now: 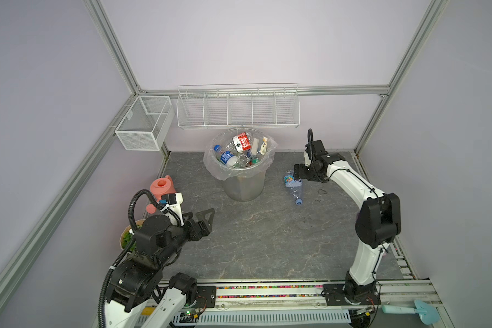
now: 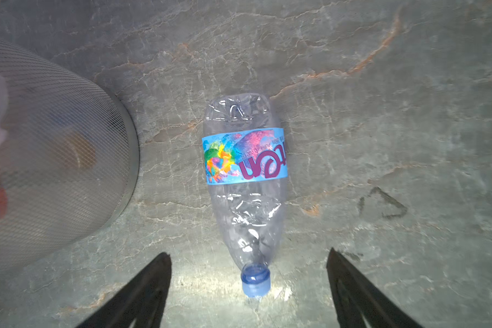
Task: Throw the plastic bottles in the bin
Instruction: Pick up the plastic bottle from the top-center of the table.
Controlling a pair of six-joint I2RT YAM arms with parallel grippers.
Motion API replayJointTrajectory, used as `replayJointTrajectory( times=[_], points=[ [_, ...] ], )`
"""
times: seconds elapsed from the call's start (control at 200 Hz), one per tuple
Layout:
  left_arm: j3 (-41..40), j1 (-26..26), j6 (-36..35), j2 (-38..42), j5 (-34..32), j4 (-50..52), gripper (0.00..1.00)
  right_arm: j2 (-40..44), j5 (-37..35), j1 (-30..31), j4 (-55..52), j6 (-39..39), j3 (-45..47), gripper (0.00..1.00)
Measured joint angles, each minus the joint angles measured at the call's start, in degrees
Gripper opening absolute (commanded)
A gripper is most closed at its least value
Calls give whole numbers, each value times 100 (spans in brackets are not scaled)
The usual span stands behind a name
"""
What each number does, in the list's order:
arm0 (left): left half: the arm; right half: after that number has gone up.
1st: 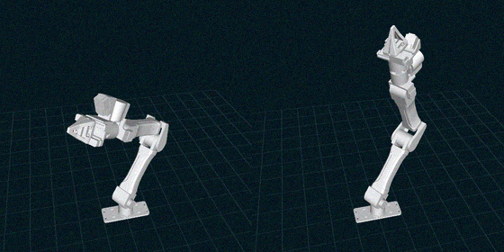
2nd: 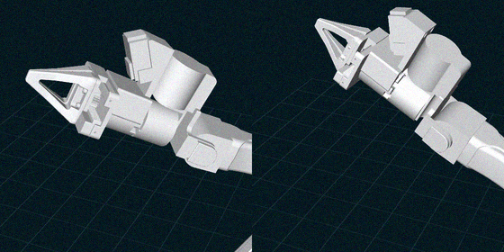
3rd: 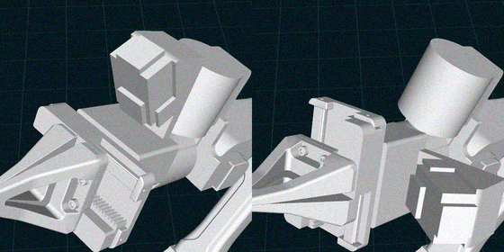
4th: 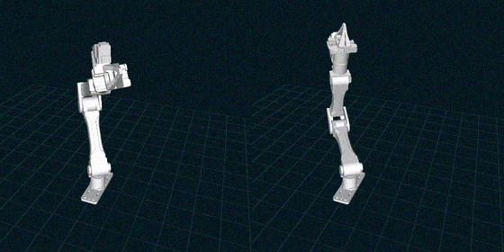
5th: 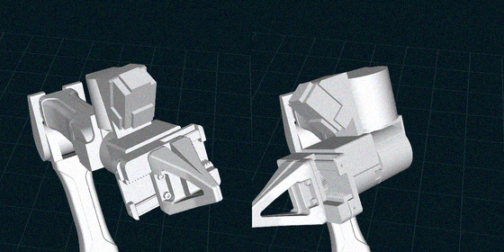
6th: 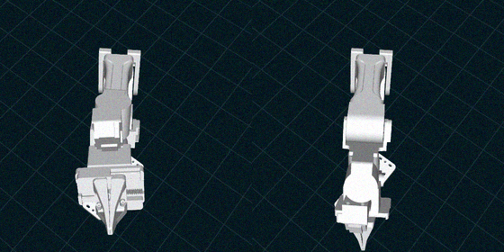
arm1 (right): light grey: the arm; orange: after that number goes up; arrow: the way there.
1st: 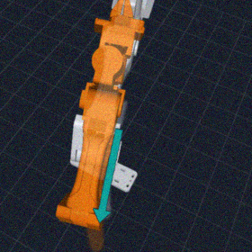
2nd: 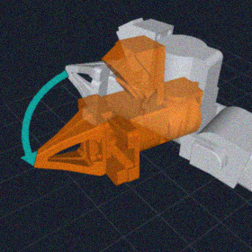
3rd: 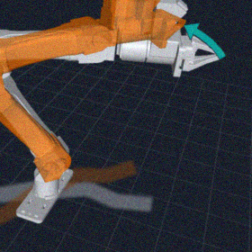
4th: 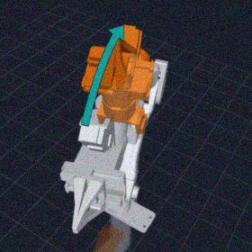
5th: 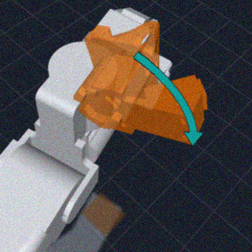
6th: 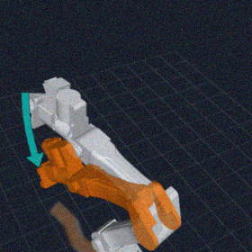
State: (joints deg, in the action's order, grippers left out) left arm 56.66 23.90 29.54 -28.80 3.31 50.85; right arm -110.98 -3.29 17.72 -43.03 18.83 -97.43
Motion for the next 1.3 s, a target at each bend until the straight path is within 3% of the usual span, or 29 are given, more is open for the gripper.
replayJointTrajectory(
  times=[0.345, 0.56, 1.3],
  points=[
    [-7, 0, -4, -17, -4, -2, 93, -1213, -7, 0, -251, -57, -1016, 88],
    [-7, 0, -2, -50, -7, -7, 93, -1720, 37, 0, -382, -109, -1091, 88],
    [-9, 0, -4, -61, -50, -83, 93, -1781, -28, 120, -474, -142, -699, 92]
  ],
)
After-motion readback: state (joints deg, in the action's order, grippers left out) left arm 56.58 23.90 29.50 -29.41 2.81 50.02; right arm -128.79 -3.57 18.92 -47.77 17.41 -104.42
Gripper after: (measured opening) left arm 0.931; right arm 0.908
